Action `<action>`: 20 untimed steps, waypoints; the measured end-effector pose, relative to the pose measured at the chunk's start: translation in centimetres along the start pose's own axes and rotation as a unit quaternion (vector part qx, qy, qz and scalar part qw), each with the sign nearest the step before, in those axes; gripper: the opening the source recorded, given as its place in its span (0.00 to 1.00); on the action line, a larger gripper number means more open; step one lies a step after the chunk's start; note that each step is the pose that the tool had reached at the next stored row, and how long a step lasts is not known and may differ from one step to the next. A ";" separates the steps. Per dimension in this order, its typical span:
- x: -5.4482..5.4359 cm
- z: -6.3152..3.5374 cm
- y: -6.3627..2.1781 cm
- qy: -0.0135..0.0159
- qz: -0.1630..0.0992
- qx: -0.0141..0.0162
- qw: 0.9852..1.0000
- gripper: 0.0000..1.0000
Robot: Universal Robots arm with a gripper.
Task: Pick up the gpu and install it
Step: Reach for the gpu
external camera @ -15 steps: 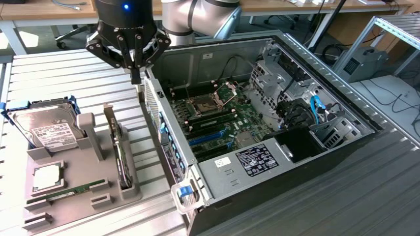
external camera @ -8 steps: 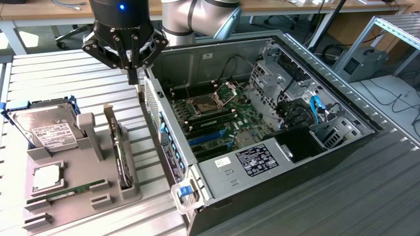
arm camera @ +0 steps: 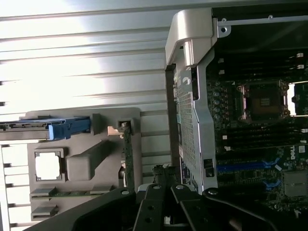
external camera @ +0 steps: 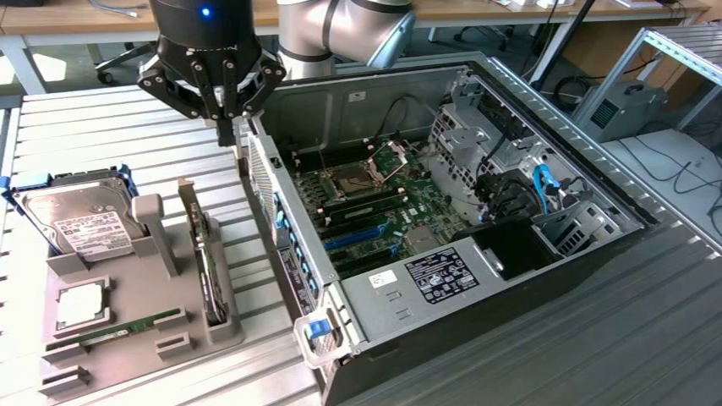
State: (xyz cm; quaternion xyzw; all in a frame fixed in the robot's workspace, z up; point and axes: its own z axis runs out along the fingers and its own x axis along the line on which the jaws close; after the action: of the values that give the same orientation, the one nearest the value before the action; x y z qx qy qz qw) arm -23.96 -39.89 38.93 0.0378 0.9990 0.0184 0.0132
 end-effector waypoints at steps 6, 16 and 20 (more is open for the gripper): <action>0.3 -0.01 -0.02 0.000 0.000 0.000 1.000 0.11; 0.8 -0.02 -0.06 0.000 0.000 0.000 1.000 0.11; 1.0 -0.03 -0.07 0.000 0.000 0.001 1.000 0.11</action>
State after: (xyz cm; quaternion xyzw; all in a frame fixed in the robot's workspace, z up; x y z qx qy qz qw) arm -24.93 -39.89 38.93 0.0378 0.9990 0.0178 0.0132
